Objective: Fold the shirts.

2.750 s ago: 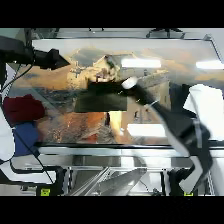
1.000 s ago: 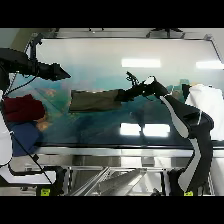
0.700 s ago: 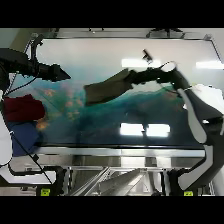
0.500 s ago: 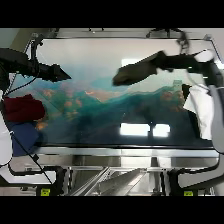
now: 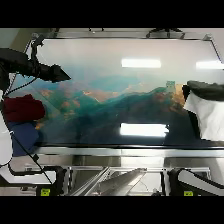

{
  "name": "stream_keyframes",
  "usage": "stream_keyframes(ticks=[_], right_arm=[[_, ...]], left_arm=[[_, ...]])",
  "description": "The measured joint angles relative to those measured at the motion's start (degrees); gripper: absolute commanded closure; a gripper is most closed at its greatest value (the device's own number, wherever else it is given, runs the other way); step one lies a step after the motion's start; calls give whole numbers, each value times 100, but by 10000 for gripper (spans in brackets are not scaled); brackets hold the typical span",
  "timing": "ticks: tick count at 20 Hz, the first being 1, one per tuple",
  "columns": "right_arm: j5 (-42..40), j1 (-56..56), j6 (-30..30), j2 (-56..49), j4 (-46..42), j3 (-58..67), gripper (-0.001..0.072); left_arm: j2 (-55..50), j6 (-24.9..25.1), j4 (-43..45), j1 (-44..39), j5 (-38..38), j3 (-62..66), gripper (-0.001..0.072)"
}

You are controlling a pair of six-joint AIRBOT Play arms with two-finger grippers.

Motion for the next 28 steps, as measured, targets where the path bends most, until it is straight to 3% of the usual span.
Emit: stream_keyframes(ticks=[5,6,8,14,15,16,17,24,28], right_arm=[[181,-402,313,623,-890,-1906,671],[114,-461,328,671,-984,-2133,589],[9,-551,372,730,-1123,-2428,-3],[83,-616,210,776,-1150,-2371,20],[155,-616,162,780,-1064,-2212,197],[238,-616,114,785,-931,-2065,526],[299,-610,48,796,-702,-1906,674],[374,345,-507,1222,966,-1484,679],[66,1878,-723,1720,1115,-1899,681]], left_arm=[[0,2,0,0,28,0,689],[0,2,0,0,33,0,689],[0,2,2,0,37,0,689],[0,0,0,0,59,0,689],[0,0,0,0,61,2,689],[0,-2,0,0,66,17,689],[0,-2,0,0,74,57,689],[114,-256,-7,-7,149,638,689],[872,-350,-4,-173,-9,-575,689]])
